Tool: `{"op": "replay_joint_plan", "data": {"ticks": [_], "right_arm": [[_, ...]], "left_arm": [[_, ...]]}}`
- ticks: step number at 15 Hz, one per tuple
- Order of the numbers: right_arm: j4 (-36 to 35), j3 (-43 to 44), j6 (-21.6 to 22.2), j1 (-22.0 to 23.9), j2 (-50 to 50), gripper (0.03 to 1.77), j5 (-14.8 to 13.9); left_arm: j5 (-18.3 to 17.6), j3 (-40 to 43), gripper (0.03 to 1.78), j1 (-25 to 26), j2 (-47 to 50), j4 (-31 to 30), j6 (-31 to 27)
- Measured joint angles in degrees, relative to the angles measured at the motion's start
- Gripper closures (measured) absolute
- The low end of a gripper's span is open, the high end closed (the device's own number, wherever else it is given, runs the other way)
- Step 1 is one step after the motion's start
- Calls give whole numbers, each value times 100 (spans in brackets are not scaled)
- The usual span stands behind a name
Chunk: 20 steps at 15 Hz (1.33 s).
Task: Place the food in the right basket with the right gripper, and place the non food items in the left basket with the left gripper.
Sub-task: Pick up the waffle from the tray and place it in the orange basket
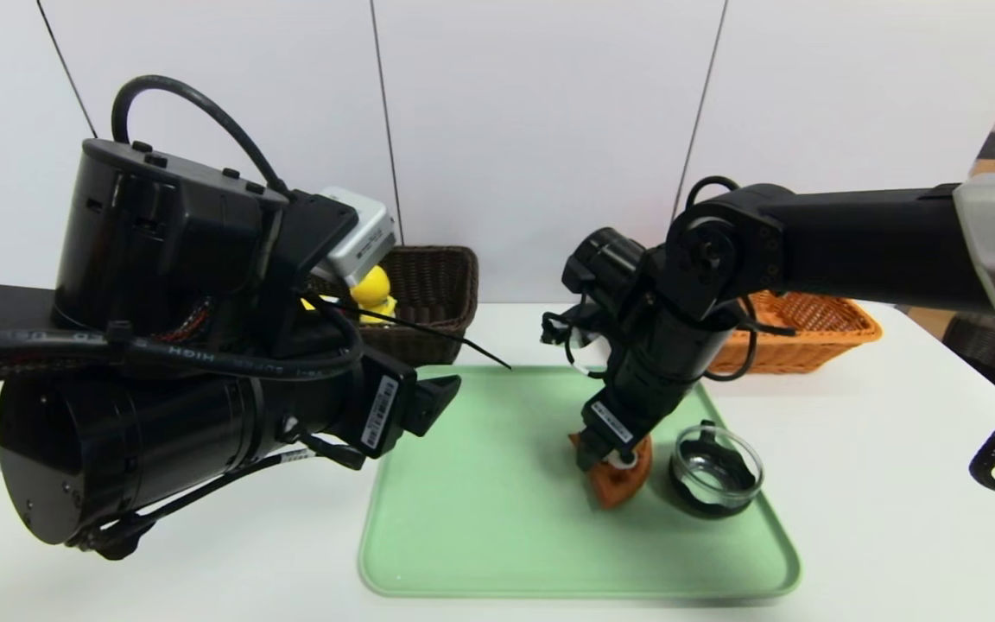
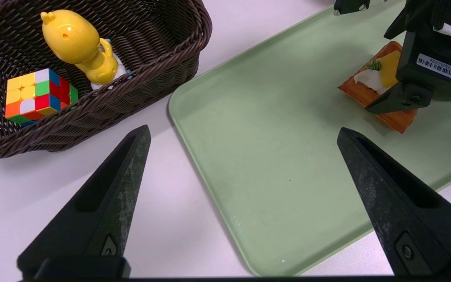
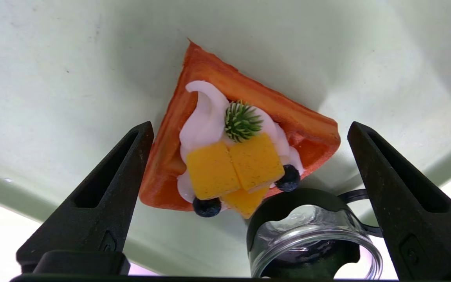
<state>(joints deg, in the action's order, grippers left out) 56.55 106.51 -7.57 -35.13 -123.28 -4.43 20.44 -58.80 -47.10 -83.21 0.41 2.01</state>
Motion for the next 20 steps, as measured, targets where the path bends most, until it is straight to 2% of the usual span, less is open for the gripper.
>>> {"op": "replay_joint_plan", "data": {"ticks": [15, 16, 18, 20], "right_arm": [[-11, -179, 55, -6, -80, 9, 24], [-16, -174, 52, -6, -84, 12, 35], [-24, -166, 52, -9, -91, 45, 38], [-30, -166, 52, -9, -94, 63, 38]], "left_arm": [[-2, 0, 12, 56, 17, 2, -4], [-2, 0, 12, 61, 15, 2, -4], [-7, -5, 12, 61, 13, 2, -4], [-5, -7, 12, 61, 2, -1, -6]]}}
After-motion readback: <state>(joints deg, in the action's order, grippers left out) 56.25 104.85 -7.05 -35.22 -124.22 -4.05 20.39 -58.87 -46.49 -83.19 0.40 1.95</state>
